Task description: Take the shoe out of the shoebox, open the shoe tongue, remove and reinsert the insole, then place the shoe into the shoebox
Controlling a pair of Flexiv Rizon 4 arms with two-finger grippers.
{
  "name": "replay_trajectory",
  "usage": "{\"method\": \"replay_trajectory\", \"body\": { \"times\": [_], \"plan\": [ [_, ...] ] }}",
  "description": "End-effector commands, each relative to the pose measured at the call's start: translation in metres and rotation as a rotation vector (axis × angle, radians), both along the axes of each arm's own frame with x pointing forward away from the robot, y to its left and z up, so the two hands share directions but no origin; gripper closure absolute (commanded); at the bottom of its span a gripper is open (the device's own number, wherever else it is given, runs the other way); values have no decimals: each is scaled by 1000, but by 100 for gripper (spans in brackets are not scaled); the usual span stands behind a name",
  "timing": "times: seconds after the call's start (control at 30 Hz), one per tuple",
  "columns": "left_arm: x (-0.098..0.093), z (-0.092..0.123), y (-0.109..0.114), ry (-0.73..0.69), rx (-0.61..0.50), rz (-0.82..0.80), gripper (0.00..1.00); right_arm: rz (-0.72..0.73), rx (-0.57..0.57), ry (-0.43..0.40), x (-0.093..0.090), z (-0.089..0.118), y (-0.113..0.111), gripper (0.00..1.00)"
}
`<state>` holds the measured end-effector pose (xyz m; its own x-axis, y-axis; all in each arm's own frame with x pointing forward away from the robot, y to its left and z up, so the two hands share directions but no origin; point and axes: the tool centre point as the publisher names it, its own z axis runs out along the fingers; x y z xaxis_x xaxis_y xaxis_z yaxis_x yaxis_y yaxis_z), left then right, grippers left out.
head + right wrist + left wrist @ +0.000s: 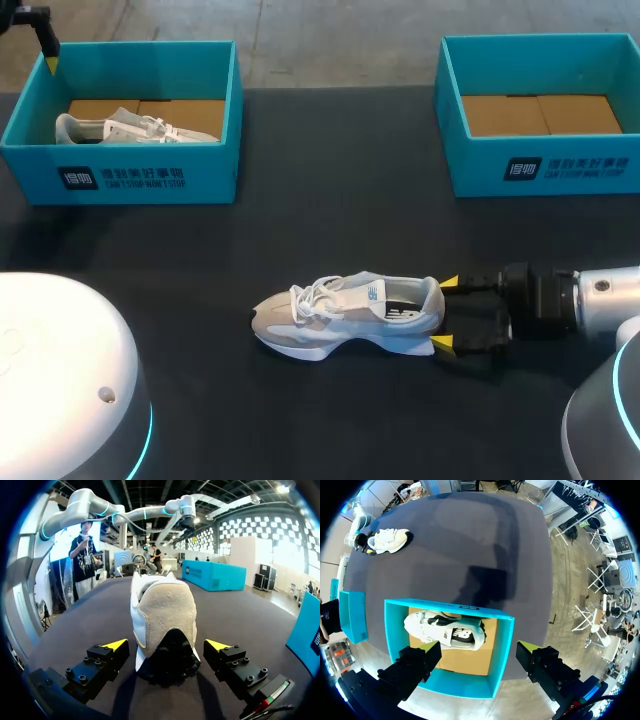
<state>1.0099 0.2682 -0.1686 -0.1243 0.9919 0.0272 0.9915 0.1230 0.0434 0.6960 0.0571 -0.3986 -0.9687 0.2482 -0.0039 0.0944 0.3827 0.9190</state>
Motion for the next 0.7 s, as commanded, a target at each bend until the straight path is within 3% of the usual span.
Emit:
{"method": "replay_trajectory", "body": {
  "times": [0.03,0.7],
  "plan": [
    [-1,0,0,-2,2,0,0,4,-3,4,4,-4,6,0],
    [-1,0,0,-2,2,0,0,41,6,-3,15,-10,15,0]
  ]
}}
